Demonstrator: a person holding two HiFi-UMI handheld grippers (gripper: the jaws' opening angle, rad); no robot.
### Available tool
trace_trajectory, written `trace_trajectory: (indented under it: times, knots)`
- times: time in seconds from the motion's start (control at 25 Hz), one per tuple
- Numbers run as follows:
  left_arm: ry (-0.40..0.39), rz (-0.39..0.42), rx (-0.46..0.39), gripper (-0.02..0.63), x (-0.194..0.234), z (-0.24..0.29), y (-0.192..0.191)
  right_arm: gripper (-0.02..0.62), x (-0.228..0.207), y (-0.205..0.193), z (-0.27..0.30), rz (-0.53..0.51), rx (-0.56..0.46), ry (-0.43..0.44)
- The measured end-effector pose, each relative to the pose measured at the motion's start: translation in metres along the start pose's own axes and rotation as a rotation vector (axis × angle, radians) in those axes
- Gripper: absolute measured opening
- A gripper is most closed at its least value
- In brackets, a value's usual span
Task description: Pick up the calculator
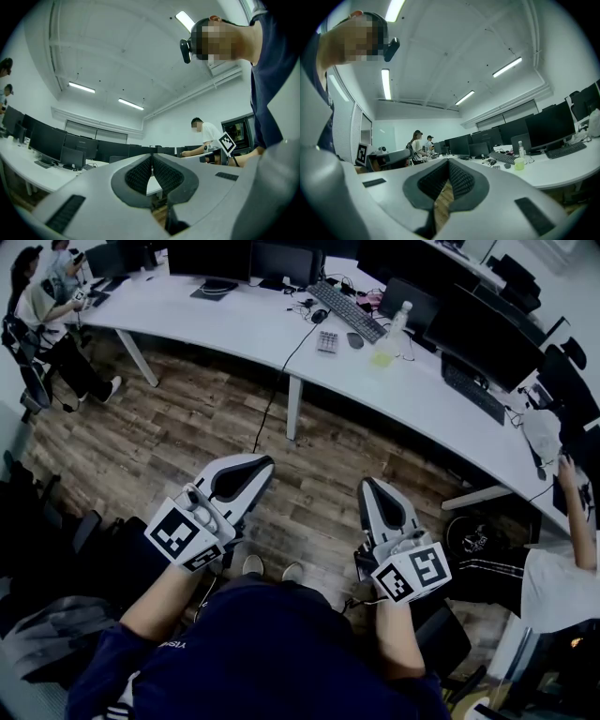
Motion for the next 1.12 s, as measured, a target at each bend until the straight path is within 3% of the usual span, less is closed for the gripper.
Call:
trace_trajectory:
  times: [1.12]
  knots:
    - [0.02,0.002,0.008,0.034,0.0,0.023,-0.006,0.083,-0.03,0.003,0.002,0.006,-0.002,0.011]
Point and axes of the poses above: the fingertips, and each gripper's own axes: z forward along the fingers, x to its left, y out of its top, the point moved 10 cm from there along -z, backward along the fingers, and after that the axes turned 15 degrees about y, right-handed, at the moved point
